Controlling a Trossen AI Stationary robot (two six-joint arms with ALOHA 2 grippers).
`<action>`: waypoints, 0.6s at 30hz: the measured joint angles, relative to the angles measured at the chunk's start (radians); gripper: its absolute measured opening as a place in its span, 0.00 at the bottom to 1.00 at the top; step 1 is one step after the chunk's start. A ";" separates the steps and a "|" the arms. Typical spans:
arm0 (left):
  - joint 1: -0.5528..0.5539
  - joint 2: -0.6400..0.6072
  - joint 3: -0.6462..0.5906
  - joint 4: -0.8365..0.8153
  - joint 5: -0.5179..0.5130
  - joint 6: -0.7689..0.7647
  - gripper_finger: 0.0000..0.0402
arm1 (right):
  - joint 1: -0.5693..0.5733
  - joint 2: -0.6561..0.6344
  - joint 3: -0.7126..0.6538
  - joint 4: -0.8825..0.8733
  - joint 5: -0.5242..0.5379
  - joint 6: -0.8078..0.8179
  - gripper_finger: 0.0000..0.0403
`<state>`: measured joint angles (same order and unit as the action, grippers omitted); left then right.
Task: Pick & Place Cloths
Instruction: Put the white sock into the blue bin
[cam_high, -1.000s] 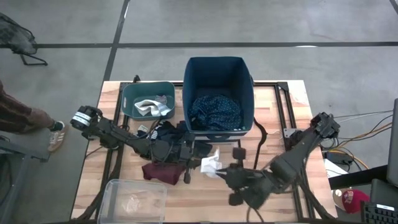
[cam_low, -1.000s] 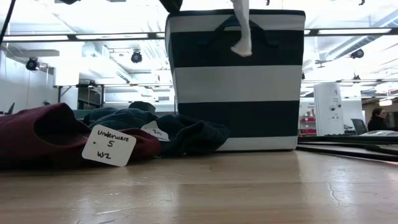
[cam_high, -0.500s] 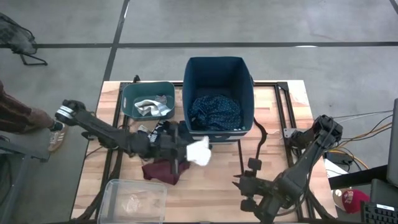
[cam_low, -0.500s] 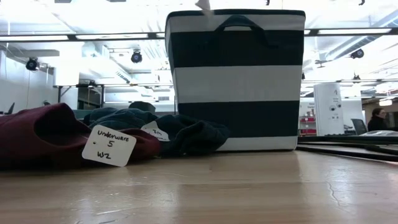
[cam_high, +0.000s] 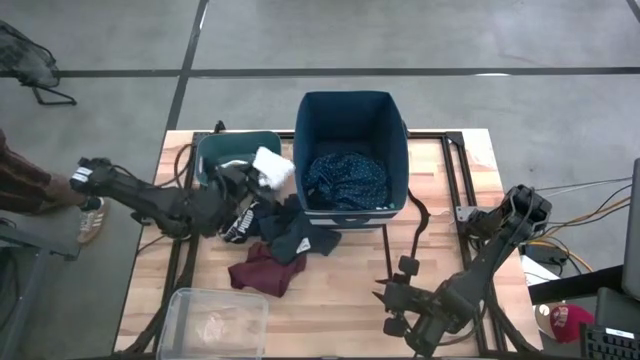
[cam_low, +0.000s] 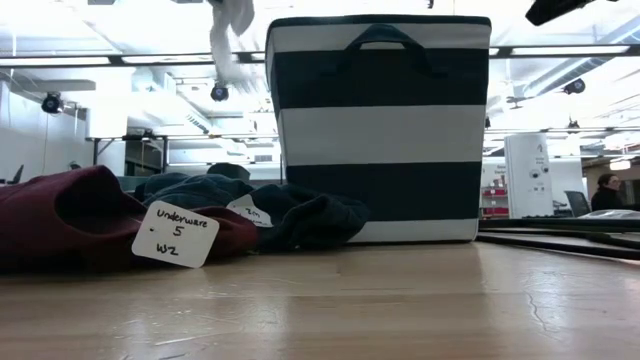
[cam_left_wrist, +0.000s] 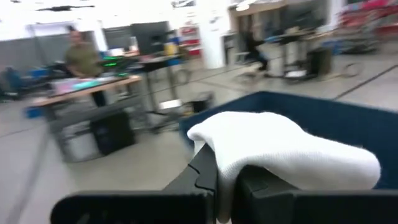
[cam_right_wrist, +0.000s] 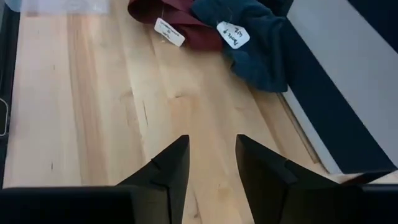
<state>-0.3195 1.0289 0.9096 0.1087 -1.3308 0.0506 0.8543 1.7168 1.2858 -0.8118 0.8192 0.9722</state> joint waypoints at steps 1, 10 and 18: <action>0.026 -0.009 0.000 -0.020 0.001 0.002 0.04 | 0.000 0.000 -0.005 0.007 0.010 -0.001 0.33; 0.327 -0.047 0.000 -0.224 0.134 -0.153 0.04 | 0.000 0.000 -0.031 0.060 0.048 -0.012 0.35; 0.561 -0.044 -0.001 -0.547 0.330 -0.458 0.05 | -0.002 0.000 -0.036 0.067 0.049 -0.014 0.32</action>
<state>0.2413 0.9848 0.9089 -0.4379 -1.0005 -0.4078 0.8528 1.7164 1.2495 -0.7449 0.8684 0.9581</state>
